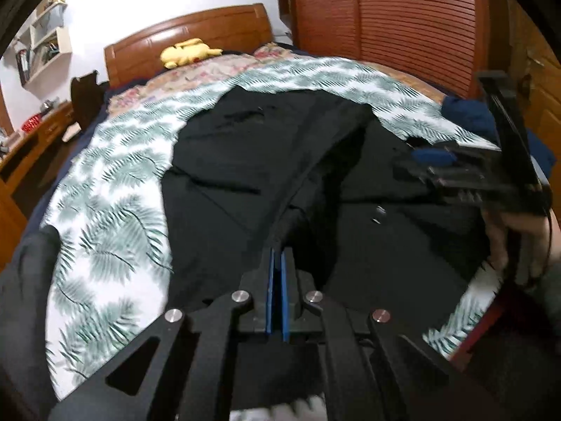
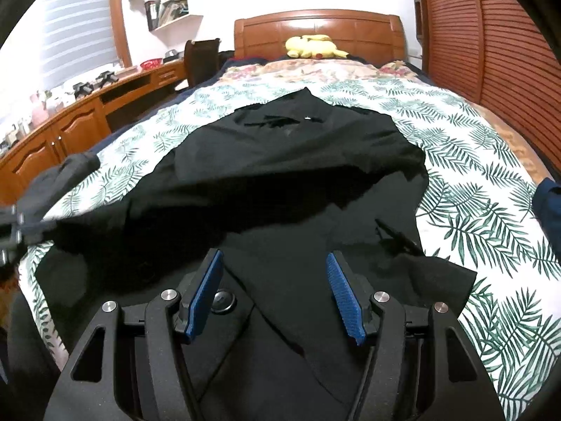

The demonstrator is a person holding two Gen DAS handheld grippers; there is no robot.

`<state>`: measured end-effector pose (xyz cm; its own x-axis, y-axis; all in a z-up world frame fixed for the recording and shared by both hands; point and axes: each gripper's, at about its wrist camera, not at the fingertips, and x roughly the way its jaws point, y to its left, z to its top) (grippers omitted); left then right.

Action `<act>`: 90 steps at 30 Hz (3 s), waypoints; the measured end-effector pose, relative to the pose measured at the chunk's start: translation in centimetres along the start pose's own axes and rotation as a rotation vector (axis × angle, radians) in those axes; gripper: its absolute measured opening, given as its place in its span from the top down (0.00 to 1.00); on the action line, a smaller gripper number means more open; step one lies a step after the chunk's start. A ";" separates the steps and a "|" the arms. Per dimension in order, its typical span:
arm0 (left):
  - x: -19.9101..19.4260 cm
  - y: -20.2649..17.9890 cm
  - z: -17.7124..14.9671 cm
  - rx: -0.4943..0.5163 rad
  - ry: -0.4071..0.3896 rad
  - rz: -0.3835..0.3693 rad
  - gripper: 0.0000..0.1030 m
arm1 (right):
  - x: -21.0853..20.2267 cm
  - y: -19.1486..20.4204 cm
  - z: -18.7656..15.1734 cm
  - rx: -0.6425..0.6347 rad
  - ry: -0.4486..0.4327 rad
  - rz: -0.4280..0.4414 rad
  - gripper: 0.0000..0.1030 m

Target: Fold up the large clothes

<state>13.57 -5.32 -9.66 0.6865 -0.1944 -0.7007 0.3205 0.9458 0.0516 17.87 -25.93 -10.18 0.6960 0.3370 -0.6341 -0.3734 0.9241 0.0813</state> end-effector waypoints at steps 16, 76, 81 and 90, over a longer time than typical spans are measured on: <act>-4.2 -0.6 -1.7 -0.001 -0.037 -0.037 0.93 | 0.1 2.0 0.2 -0.047 0.004 0.048 0.39; 3.8 12.7 -8.4 -0.236 0.105 0.190 0.23 | 3.4 9.0 -3.5 -0.215 0.228 0.213 0.39; 3.2 13.0 -8.8 -0.259 0.107 0.166 0.23 | 2.8 8.8 -3.4 -0.215 0.213 0.209 0.39; 1.8 12.2 -8.9 -0.224 0.129 0.120 0.23 | -1.0 5.6 -3.3 -0.221 0.146 0.106 0.38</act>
<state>12.95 8.19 -16.64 0.6175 -0.0561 -0.7845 0.0799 0.9968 -0.0084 13.07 -21.68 -11.66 0.5560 0.3854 -0.7364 -0.5750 0.8181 -0.0060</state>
